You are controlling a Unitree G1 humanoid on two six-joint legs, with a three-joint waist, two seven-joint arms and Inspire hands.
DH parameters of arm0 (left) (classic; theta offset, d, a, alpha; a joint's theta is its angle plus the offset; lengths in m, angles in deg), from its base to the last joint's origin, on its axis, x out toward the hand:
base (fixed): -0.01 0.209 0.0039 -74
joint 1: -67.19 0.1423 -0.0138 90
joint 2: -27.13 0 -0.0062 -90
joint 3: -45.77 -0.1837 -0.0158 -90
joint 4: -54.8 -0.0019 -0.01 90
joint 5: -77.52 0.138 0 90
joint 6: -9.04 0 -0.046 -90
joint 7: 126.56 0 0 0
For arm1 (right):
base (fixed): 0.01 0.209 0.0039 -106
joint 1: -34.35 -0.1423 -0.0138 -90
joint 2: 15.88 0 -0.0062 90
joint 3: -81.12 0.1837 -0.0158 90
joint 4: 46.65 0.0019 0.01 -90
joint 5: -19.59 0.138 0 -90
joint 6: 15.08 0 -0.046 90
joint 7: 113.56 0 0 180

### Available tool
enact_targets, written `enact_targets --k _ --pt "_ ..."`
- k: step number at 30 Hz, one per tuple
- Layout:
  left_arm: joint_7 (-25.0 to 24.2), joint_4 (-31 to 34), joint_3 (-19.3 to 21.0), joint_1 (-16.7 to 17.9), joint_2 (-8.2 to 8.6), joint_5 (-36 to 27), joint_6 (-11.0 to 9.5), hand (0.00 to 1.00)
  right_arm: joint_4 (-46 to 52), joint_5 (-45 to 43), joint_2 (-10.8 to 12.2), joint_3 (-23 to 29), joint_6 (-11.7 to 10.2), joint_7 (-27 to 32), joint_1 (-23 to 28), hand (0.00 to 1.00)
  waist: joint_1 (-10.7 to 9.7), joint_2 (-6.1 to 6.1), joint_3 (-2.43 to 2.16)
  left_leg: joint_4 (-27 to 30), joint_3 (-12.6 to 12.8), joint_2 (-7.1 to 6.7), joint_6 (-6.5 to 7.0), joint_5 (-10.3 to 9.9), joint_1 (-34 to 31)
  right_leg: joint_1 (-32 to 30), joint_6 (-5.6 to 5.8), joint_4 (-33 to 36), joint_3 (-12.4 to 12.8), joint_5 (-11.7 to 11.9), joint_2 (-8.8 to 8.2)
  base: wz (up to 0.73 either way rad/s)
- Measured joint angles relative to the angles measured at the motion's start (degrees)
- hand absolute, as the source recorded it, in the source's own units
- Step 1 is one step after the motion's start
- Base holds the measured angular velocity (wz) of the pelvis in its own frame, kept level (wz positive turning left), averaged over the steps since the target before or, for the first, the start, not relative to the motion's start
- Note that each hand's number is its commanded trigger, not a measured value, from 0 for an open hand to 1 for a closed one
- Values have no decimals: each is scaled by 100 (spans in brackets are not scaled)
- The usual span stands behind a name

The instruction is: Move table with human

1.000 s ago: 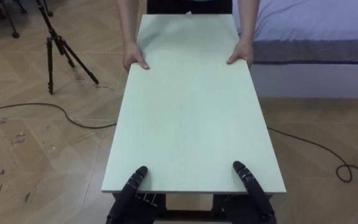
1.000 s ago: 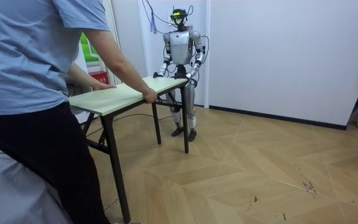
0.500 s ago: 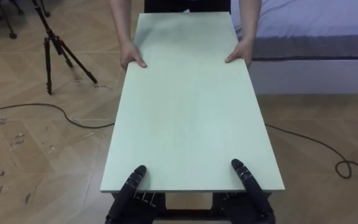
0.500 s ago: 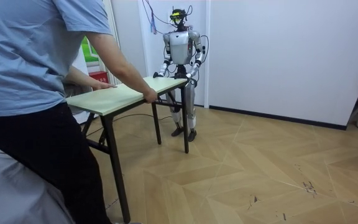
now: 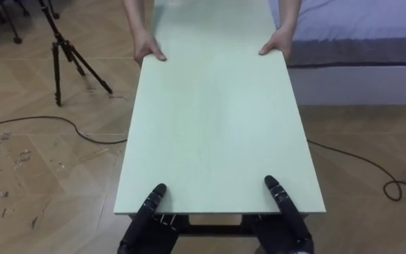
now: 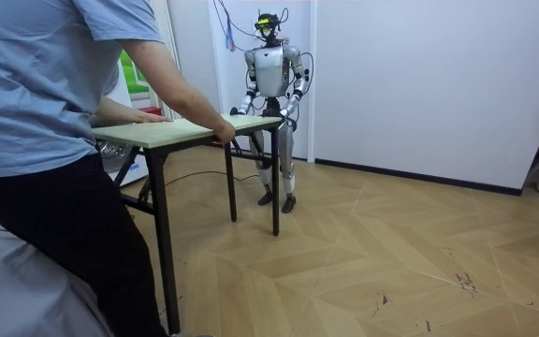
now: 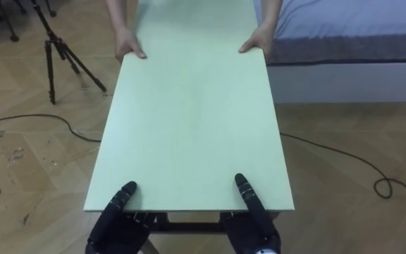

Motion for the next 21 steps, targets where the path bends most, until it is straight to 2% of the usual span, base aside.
enact_targets --k 3,5,9,12,21 --pt "-56 27 -6 27 15 47 -22 100 44 -11 9 -29 -95 -15 44 100 27 -6 4 -13 -9 -1 0 0 0 -6 0 -1 8 0 -1 0" --pt "-55 176 -9 159 27 117 -133 100 102 -24 17 -96 -145 -23 66 100 3 -17 12 -35 -8 1 0 0 -7 -29 1 -1 10 0 2 0" --pt "-55 337 -25 261 26 151 -159 100 158 -25 7 -126 -223 -88 104 100 -1 -22 28 -55 -7 1 0 -1 -47 -76 1 0 18 0 6 0" --pt "-56 397 -73 291 24 151 -240 100 241 -37 -17 -127 -225 -98 123 100 -9 -21 29 -42 -3 1 0 0 -110 -130 1 0 7 0 1 0" --pt "-112 580 -120 491 -17 212 -235 100 570 7 -103 -127 -192 -136 403 100 -1 -30 37 -13 -6 -10 0 0 -201 -240 1 3 15 0 -17 0"
